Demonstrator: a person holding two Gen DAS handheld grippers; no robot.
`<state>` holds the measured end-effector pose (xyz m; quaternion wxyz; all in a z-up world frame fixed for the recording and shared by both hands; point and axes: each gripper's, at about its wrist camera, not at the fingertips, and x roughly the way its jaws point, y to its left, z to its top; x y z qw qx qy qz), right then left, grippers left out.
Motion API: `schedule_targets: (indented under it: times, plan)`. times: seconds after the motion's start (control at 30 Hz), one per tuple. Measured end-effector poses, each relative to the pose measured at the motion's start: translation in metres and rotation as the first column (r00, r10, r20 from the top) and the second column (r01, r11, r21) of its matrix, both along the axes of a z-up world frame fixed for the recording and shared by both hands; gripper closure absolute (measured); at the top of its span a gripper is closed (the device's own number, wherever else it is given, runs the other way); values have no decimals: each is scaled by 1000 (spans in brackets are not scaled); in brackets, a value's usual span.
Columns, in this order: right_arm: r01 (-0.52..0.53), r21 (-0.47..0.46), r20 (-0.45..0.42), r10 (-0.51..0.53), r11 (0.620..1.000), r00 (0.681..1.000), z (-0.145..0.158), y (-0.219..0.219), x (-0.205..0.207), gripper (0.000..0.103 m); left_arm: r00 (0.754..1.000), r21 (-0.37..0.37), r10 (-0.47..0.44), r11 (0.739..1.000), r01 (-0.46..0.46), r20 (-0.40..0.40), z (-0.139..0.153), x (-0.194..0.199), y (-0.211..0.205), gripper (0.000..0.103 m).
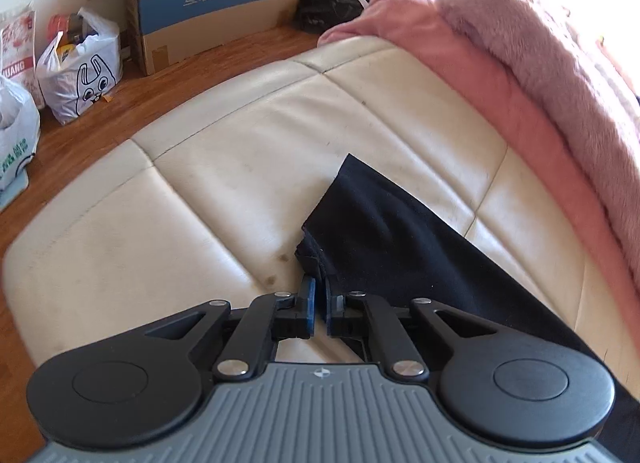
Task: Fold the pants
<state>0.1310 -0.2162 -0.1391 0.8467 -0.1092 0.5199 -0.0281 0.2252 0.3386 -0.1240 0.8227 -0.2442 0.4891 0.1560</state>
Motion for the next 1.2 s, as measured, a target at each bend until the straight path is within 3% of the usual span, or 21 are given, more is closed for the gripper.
schedule_targets:
  times: [0.13, 0.2, 0.27, 0.3, 0.37, 0.43, 0.53, 0.7, 0.8, 0.87, 0.97, 1.07, 1.2]
  plan:
    - [-14, 27, -28, 14, 1000, 1000, 3, 1, -13, 103, 994, 65, -53, 996, 59, -92, 5, -1, -2, 87]
    - [-10, 53, -44, 13, 999, 999, 5, -1, -15, 103, 988, 140, -32, 989, 53, -148, 9, 2, -3, 79]
    - [-8, 83, -54, 12, 997, 998, 10, -5, -14, 93, 975, 242, -1, 969, 56, -223, 14, 4, -4, 79]
    - [-11, 88, -49, 15, 996, 999, 13, -5, -17, 91, 975, 268, 4, 962, 58, -222, 19, 5, -5, 79]
    - [-17, 108, -25, 20, 994, 1000, 24, -10, -19, 77, 990, 228, -35, 971, 66, -136, 32, 2, -6, 79]
    - [-10, 142, 6, 9, 990, 1000, 35, -18, -20, 77, 996, 191, -77, 978, 86, -55, 42, 2, -12, 78]
    - [2, 213, 68, -17, 977, 998, 53, -33, -7, 77, 988, 221, -155, 963, 153, -12, 45, 12, -39, 77]
    - [-17, 235, 157, -21, 972, 987, 57, -49, 42, 80, 980, 275, -199, 942, 193, -4, 29, 28, -76, 78]
    - [73, 209, 174, -110, 975, 979, 42, -87, 73, 81, 985, 271, -173, 948, 166, 5, 20, 29, -80, 78]
    - [177, 207, 189, -217, 962, 958, 35, -126, 89, 82, 987, 270, -160, 951, 150, 16, 19, 27, -77, 78]
    - [289, 294, 220, -358, 911, 907, 37, -193, 107, 78, 989, 269, -146, 953, 139, 6, 15, 24, -75, 78]
    - [352, 318, 231, -432, 880, 872, 41, -247, 126, 78, 991, 264, -131, 955, 135, -32, 4, 24, -76, 78]
    - [295, 366, 187, -380, 883, 906, 31, -269, 149, 92, 992, 289, -119, 949, 128, -46, -6, 24, -81, 78]
